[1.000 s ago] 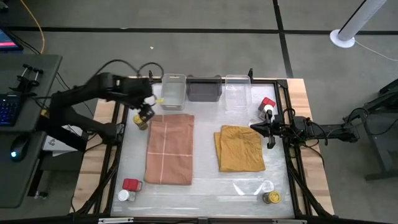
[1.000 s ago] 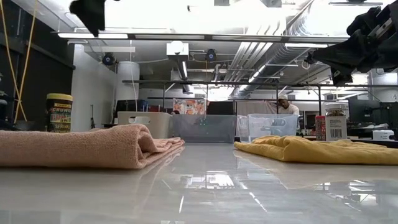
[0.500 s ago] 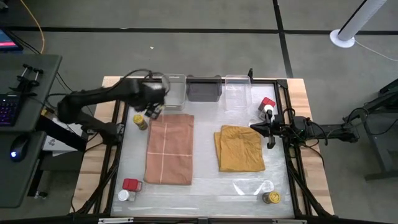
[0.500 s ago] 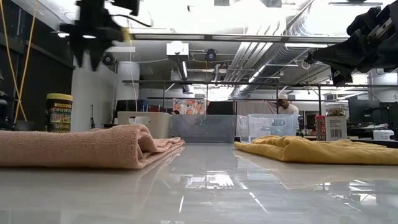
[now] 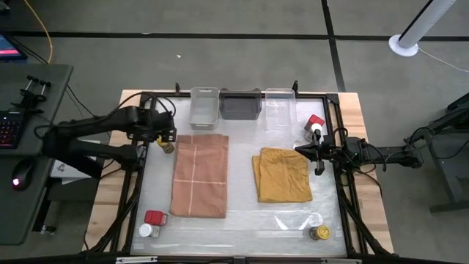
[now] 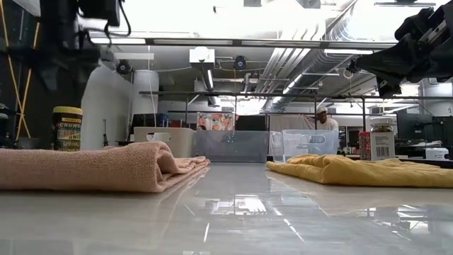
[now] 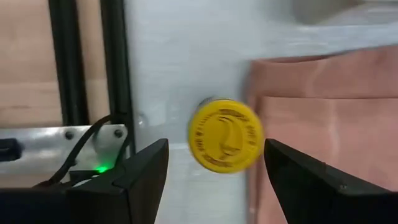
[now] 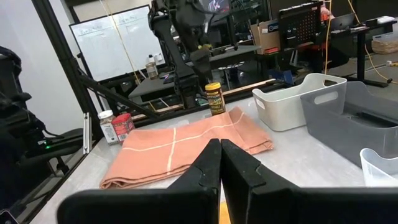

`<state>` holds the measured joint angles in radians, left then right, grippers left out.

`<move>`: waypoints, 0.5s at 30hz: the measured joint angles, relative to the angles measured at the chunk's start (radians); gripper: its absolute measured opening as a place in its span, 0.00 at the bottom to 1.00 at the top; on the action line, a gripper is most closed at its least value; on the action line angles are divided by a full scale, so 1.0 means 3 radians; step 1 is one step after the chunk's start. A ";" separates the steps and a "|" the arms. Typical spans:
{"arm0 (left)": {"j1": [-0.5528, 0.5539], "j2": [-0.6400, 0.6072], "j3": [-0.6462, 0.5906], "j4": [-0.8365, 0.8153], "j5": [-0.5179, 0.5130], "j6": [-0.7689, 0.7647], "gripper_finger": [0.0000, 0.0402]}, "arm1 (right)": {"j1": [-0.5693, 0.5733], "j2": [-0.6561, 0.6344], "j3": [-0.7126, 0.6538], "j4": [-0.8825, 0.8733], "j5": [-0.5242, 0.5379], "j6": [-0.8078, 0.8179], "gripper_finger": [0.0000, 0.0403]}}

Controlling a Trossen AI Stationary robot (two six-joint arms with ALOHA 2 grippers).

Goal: Sort spices by type
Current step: Put the top yellow seasoning bottle into the gray bin

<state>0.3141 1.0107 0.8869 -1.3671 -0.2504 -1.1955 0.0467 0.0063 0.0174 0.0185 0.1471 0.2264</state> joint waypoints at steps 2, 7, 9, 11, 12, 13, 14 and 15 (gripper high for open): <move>0.0068 -0.0007 -0.0054 0.0123 -0.0014 -0.0015 0.62 | 0.0000 -0.0001 0.0001 -0.0001 0.0000 -0.0001 0.00; 0.0141 0.0011 -0.0135 0.0385 0.0050 0.0123 0.62 | 0.0000 -0.0001 0.0000 -0.0001 0.0000 -0.0001 0.00; 0.0157 0.0027 -0.0167 0.0384 0.0088 0.0124 0.62 | 0.0000 -0.0001 0.0000 -0.0001 0.0000 0.0000 0.00; 0.0168 0.0031 -0.0193 0.0375 0.0092 0.0121 0.62 | 0.0000 0.0000 0.0001 0.0000 0.0000 0.0000 0.00; 0.0179 0.0038 -0.0204 0.0377 0.0092 0.0121 0.62 | 0.0000 0.0000 0.0001 -0.0001 -0.0001 -0.0001 0.00; 0.0183 0.0042 -0.0228 0.0397 0.0092 0.0123 0.62 | 0.0000 0.0000 0.0001 -0.0001 0.0000 0.0000 0.00; 0.0189 0.0042 -0.0256 0.0415 0.0103 0.0121 0.62 | 0.0000 0.0000 0.0001 -0.0001 -0.0001 -0.0001 0.00; 0.0197 0.0040 -0.0289 0.0443 0.0137 0.0122 0.62 | 0.0000 0.0000 0.0001 -0.0001 -0.0001 0.0000 0.00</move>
<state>0.3733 1.0226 0.8001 -1.2341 -0.2094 -1.1588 0.0467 0.0063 0.0176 0.0183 0.1469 0.2264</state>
